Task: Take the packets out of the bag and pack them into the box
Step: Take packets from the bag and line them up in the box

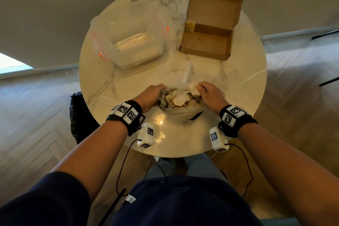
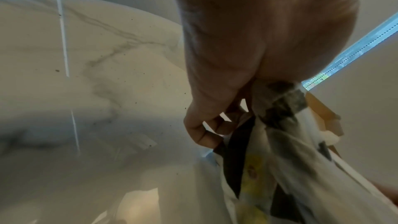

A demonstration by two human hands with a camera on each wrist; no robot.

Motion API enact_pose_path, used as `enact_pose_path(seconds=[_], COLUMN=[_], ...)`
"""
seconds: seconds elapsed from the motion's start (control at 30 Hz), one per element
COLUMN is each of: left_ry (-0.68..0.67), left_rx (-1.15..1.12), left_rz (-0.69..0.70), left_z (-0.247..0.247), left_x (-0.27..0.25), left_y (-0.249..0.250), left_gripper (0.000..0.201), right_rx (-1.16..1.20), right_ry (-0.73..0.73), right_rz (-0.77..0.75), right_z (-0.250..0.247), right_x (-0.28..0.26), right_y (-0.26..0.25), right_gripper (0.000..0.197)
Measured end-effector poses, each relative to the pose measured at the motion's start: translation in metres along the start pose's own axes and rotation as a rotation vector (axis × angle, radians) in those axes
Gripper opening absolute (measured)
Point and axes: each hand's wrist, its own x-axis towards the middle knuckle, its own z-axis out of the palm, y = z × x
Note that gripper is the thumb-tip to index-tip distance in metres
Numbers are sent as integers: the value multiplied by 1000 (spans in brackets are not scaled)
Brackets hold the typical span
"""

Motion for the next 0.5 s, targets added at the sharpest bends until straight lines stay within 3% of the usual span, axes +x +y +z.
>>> enact_pose_path(seconds=[0.07,0.17,0.3,0.4,0.5], left_ry=[53,161,77,56,73], left_rx=[85,386,496,613,566], left_rz=[-23,171,379,345,240], left_z=[1,-1,-1,4,9], left_x=[4,6,6,7,4], left_y=[-1,0,4,10,12], left_gripper=[37,34,32,41,52], right_rx=[-48,-18,127,48,-79], right_ry=[16,22,-52,-44,-14], right_rz=[-34,-84,-207,-274,-340], right_z=[2,4,2,5,5], right_x=[1,-5,-14,-13,-12], right_y=[2,0,-9,-10,-6], right_gripper=[23,21,45,51,41])
